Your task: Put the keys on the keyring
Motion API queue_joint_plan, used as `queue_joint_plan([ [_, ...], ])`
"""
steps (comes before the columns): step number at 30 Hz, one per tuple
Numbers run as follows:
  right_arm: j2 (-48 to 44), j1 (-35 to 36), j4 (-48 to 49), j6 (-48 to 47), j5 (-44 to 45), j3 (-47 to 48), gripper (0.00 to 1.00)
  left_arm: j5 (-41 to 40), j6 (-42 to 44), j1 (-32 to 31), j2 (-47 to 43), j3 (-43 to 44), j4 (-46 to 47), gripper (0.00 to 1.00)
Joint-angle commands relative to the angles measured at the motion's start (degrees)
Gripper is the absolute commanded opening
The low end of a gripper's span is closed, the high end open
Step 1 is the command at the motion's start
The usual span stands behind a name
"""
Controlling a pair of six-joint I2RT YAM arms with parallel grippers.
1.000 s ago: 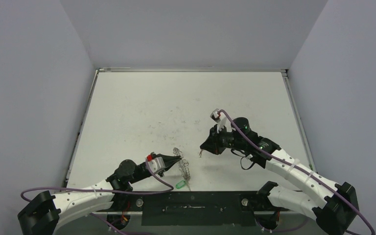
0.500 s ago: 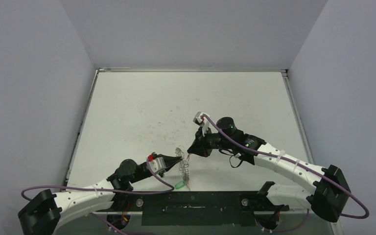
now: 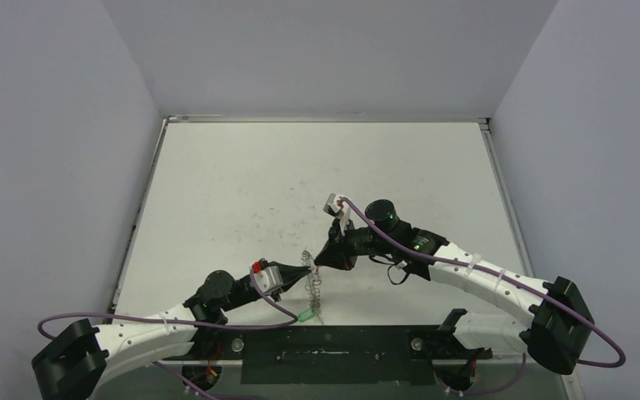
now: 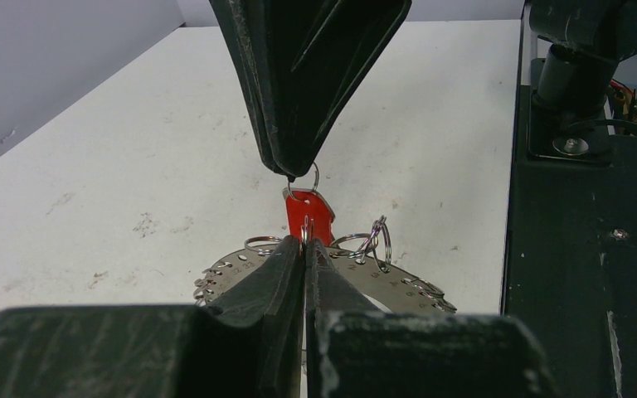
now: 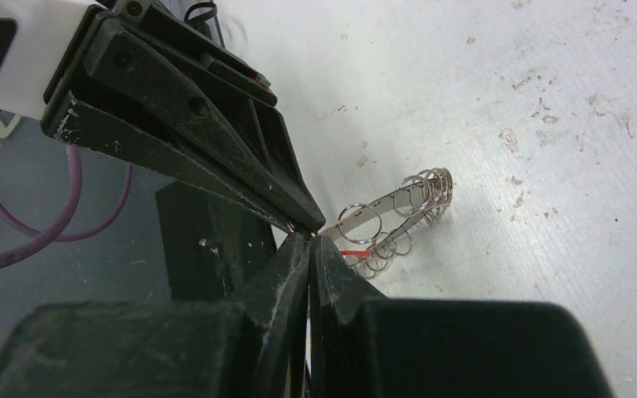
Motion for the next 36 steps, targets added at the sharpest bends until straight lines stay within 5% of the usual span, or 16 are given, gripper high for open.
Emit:
queue_joint_plan([
  [1, -0.62, 0.50, 4.07, -0.82, -2.50, 1.33, 0.00, -0.06, -0.73, -0.15, -0.18, 2.64, 4.04, 0.00],
  [36, 1.24, 1.59, 2.53, -0.95, 2.63, 1.18, 0.00, -0.14, -0.90, -0.15, -0.82, 3.00, 3.51, 0.00],
])
